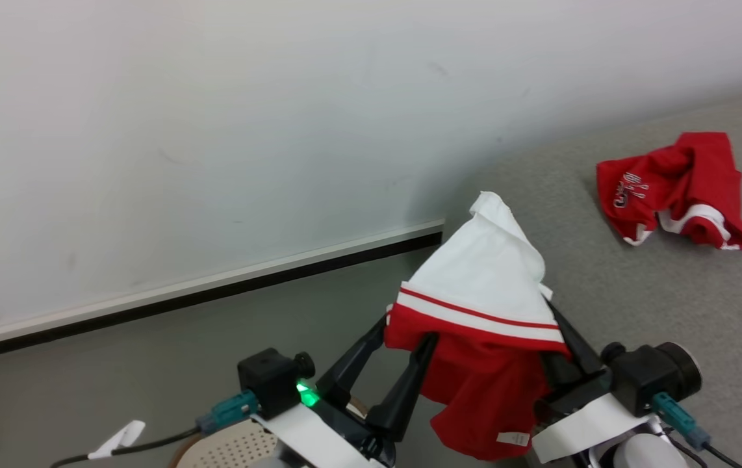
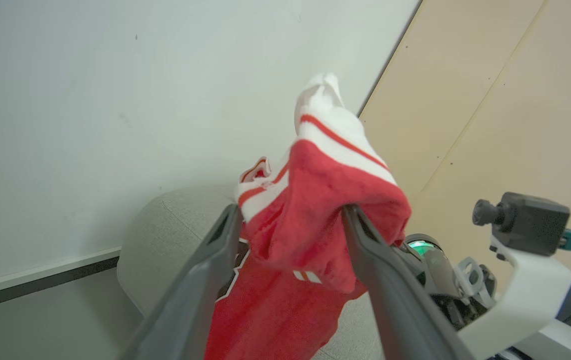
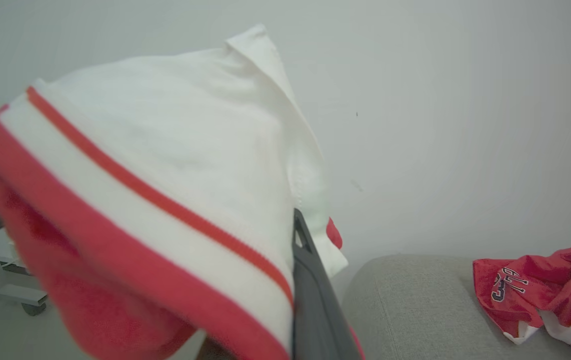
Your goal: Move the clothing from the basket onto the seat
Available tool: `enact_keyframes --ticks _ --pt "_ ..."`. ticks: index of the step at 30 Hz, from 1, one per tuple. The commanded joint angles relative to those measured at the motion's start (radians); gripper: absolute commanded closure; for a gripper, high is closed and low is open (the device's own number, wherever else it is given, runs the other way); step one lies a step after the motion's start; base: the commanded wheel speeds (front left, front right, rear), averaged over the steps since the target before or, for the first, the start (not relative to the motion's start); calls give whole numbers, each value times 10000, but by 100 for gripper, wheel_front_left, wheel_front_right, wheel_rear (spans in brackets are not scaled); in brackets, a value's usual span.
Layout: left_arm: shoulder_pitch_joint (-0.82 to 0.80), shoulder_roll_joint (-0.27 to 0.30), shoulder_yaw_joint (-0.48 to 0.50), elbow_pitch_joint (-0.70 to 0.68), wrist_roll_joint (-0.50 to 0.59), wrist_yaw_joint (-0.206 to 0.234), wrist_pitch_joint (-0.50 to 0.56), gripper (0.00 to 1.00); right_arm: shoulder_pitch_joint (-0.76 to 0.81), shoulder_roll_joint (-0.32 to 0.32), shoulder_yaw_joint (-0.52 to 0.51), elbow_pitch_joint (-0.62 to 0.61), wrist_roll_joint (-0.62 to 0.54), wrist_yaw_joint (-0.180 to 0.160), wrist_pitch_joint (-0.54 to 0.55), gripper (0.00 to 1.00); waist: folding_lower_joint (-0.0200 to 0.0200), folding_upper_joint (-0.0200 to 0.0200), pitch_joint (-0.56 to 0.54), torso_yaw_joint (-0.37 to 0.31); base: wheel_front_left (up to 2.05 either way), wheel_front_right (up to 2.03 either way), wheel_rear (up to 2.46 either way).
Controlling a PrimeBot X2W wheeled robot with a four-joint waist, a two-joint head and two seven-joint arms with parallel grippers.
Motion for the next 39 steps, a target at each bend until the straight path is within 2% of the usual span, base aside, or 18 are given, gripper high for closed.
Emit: enact_keyframes --ticks 1,12,24,31,39 --pt "141 -44 8 43 199 -32 -51 0 106 -50 -112 -107 -92 -20 -50 100 0 -1 109 -315 0 0 0" --pt "290 -288 11 361 539 -233 -167 0 662 -175 -1521 -958 -275 -20 -51 100 0 -1 403 -1229 0 0 0" --pt "249 -344 131 412 829 -375 -158 0 795 -173 -2032 -1750 -362 -20 86 100 0 -1 827 -2050 0 0 0" --pt "-221 -273 1 376 988 -474 -123 0 652 -93 -2513 -2048 -284 -20 68 100 0 -1 1435 -1800 0 0 0" --pt "-1469 -89 -53 132 1163 -565 293 0 -676 17 -3098 -2201 -260 -20 35 100 0 -1 2975 -1049 0 0 0"
